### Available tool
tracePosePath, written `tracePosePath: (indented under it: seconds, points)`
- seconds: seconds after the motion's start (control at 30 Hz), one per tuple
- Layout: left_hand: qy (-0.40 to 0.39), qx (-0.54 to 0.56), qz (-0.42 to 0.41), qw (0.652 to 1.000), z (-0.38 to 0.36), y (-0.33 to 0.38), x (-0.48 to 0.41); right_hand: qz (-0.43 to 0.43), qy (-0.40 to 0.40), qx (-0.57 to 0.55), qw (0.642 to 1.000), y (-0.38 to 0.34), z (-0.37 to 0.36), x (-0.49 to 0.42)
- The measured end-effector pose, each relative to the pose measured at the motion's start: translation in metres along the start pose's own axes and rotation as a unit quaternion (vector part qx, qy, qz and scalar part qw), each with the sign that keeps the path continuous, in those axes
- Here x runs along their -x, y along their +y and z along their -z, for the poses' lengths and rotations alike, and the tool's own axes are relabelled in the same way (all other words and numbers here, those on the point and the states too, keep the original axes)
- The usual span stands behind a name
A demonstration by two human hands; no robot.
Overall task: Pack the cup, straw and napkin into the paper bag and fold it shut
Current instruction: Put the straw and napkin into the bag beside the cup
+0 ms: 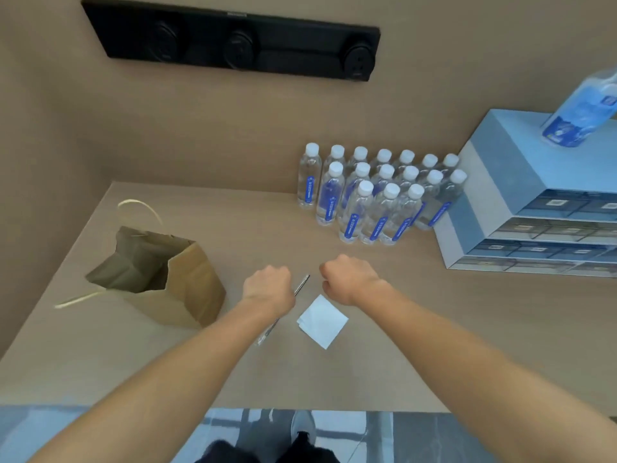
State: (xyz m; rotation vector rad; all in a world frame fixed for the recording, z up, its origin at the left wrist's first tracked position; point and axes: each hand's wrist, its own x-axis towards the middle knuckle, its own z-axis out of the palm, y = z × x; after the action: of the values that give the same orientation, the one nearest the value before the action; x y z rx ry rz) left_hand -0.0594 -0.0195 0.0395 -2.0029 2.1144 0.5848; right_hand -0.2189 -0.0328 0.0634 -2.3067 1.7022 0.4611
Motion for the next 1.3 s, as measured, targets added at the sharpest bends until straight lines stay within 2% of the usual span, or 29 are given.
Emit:
tracePosePath:
  seconds: [0.17,0.43,0.77,0.93,1.07,1.17,1.3]
  points:
    - [-0.022,0.013,0.053,0.998,-0.047,-0.023,-0.013,0.003,-0.033,-0.031,0.999,-0.007,-0.052,-0.030]
    - [-0.031,0.046,0.082,0.995,-0.092,-0.032,-0.025,-0.072,-0.051,-0.081,0.993,-0.007,-0.114,-0.036]
    - [-0.061,0.050,0.098,0.992,-0.113,-0.023,-0.031,-0.126,-0.025,-0.128,0.983,-0.003,-0.135,-0.038]
    - [-0.079,0.052,0.095,0.991,-0.116,-0.019,-0.030,-0.180,-0.035,-0.218,0.959,-0.002,-0.141,-0.038]
    - [-0.084,0.062,0.089,0.991,-0.115,-0.020,-0.027,-0.173,-0.054,-0.219,0.959,-0.001,-0.140,-0.038]
    - [-0.082,0.109,0.098,0.986,-0.112,-0.023,-0.025,-0.172,-0.081,-0.244,0.951,-0.001,-0.137,-0.039]
    - [-0.071,0.197,0.110,0.972,-0.102,-0.029,-0.022,-0.181,-0.093,-0.341,0.918,0.002,-0.133,-0.043]
